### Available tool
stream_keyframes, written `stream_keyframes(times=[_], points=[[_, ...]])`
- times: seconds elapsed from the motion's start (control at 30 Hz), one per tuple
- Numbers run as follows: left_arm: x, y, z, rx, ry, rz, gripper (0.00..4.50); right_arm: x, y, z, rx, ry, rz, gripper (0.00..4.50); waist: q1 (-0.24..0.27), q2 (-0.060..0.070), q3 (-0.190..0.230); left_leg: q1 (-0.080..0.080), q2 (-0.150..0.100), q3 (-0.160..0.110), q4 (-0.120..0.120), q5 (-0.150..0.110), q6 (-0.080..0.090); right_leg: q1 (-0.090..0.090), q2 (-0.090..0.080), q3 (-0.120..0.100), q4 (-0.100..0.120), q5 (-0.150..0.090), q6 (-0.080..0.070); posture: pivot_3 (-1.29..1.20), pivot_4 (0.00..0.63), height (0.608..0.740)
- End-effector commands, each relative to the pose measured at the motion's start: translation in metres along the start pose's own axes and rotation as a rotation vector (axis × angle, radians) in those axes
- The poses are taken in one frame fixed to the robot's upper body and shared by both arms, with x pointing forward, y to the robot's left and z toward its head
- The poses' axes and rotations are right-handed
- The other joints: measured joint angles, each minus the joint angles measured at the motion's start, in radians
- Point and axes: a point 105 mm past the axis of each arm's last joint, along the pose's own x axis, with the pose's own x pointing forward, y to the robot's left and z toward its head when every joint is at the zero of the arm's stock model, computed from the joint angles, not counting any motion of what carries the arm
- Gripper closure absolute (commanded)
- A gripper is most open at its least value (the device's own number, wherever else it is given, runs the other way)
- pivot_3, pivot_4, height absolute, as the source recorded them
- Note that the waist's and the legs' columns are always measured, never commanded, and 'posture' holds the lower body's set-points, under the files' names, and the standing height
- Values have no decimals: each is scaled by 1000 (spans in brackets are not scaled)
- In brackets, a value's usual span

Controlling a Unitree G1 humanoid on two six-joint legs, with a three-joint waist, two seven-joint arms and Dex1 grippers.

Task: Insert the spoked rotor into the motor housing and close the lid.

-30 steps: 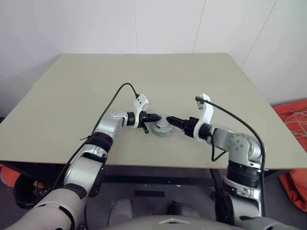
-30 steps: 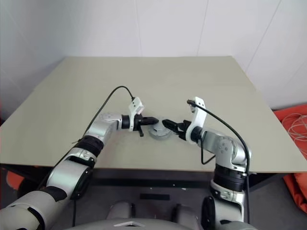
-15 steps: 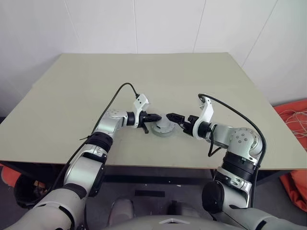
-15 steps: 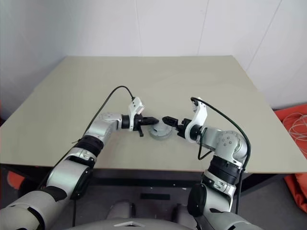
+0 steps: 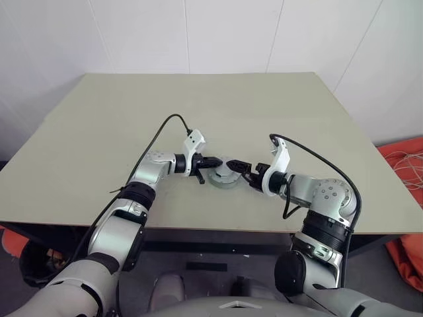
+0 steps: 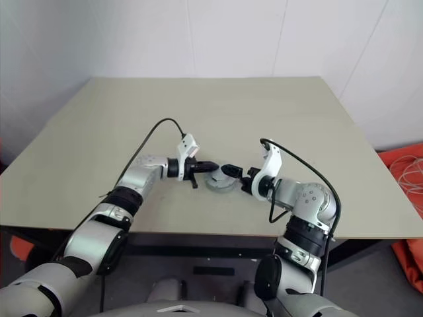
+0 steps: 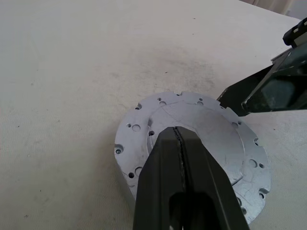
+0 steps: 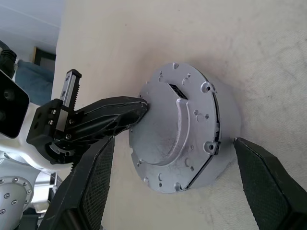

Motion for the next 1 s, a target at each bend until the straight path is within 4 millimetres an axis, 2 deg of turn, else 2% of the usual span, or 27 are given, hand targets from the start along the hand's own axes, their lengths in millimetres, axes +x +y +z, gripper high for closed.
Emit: stream_keyframes(times=[0.03,0.4,0.57,0.77,1.0], points=[[1,0,-8,-9,45,4,4500,3,6,-1,-13,14,13,31,0,0,0,0,0,0,0,0,0,0,0,0,0,0,0,0,0,740],[1,1,-8,-8,44,7,4500,11,6,-12,4,66,20,31,0,0,0,0,0,0,0,0,0,0,0,0,0,0,0,0,0,740],[1,1,-8,-8,44,8,4500,16,7,-14,129,68,98,31,-1,0,0,1,0,0,0,0,0,0,0,0,0,0,0,0,0,740],[1,1,-8,-8,43,7,4500,18,12,-8,306,35,247,31,-4,0,0,1,1,0,-1,1,-2,0,0,0,0,0,0,0,0,740],[1,1,-8,-6,44,7,4500,18,14,-10,359,47,304,31,-6,0,0,1,1,1,-2,1,-2,-1,0,0,0,2,-6,0,0,740]])
